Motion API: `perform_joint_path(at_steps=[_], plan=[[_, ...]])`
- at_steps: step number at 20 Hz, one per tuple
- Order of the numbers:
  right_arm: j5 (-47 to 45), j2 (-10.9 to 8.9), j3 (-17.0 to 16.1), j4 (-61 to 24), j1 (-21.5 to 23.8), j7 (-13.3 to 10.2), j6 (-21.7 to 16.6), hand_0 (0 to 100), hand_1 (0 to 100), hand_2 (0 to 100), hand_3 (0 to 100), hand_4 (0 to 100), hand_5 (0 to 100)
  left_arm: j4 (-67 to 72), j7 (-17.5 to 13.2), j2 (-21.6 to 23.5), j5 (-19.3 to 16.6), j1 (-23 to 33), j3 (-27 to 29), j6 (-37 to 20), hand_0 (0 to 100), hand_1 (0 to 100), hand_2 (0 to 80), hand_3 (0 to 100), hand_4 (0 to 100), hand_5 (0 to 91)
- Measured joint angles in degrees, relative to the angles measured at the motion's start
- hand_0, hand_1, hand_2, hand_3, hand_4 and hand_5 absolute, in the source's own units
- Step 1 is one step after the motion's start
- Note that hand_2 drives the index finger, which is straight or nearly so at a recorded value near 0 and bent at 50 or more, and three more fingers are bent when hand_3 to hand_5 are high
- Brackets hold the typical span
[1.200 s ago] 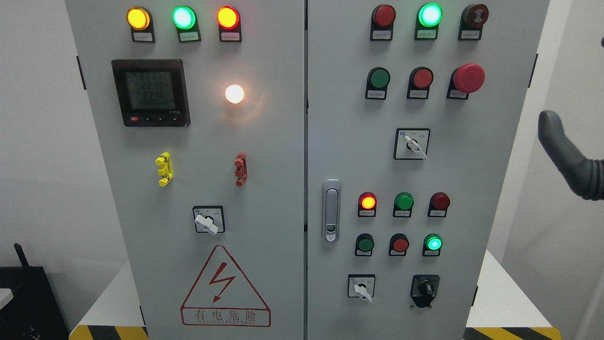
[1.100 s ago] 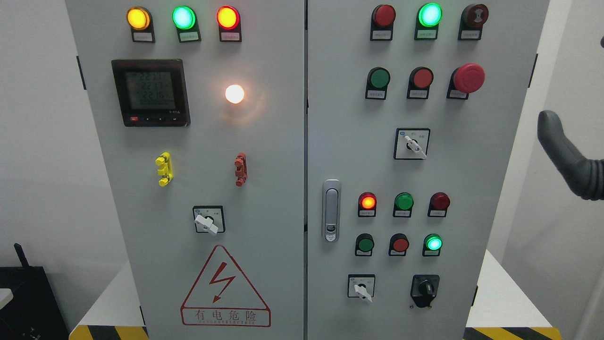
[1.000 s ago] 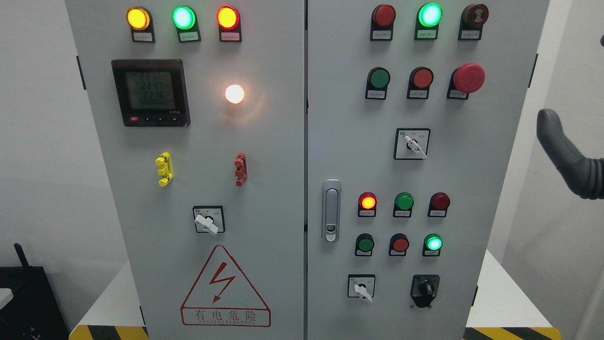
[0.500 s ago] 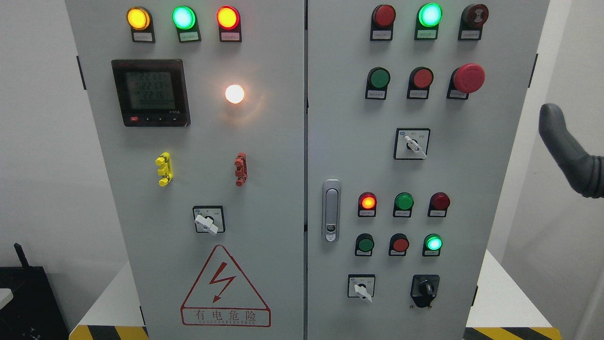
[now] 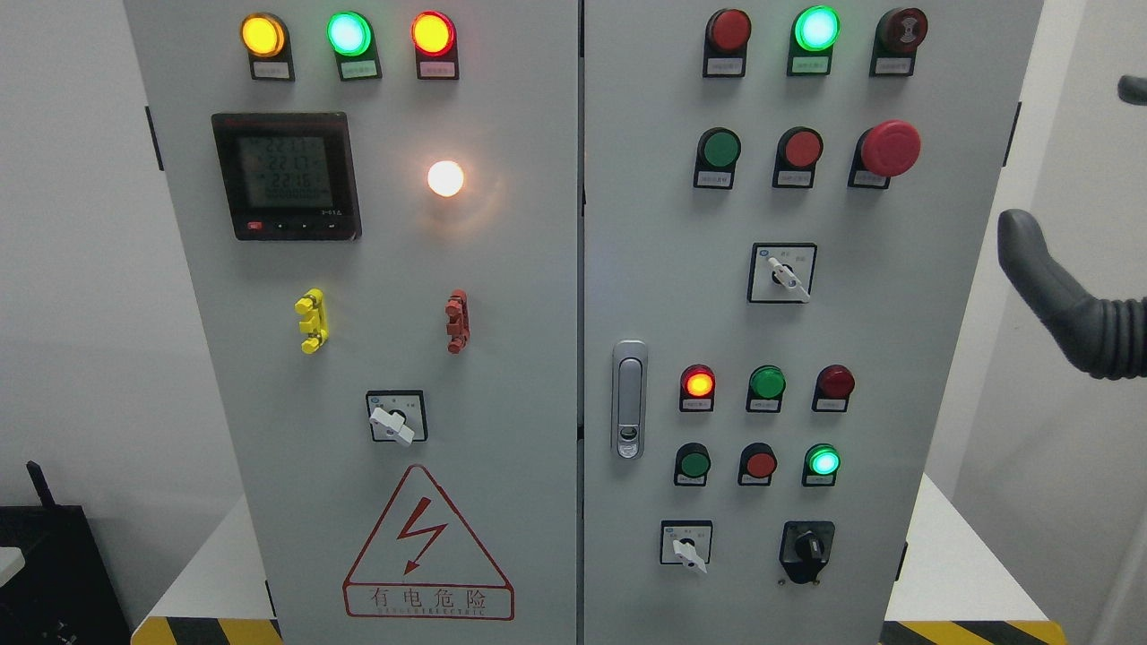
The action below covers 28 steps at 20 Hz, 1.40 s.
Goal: Rotate and turn off gray switch
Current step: 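Raise the right hand toward the upper white rotary switch, then pinch the black switch handle with the right hand's fingers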
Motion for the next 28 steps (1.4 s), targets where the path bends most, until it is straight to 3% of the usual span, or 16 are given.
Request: perform_joint_path(at_steps=[7,13,16,28], plan=[[3.0,2.87,3.2,0.9,0.0,0.9,3.4,15,20,61,82,73,92,0.0,-0.1,0.0,0.0,0.0,0.0,0.0,12,39,0.0,0,0,0.0],[6.1,5.86,5.9,2.4,0.0,1.1,5.9,11,21,63,83,74,95,0.0,-0.2,0.0,0.0,0.0,0.0,0.0,12,39,0.0,0,0,0.0],[8.3,7.58,6.9,3.4,-0.2,2.3,7.0,10,24,63,83,75,96,0.0,-0.2,0.0,0.0,0.0,0.0,0.0,12,39,0.0,0,0,0.0],[14.5,13.67,9.2,6.4,-1.2,4.4,8.3,7,31,62,83,75,96,0.0,-0.2,0.0,0.0,0.0,0.0,0.0,12,39,0.0,0,0,0.0]])
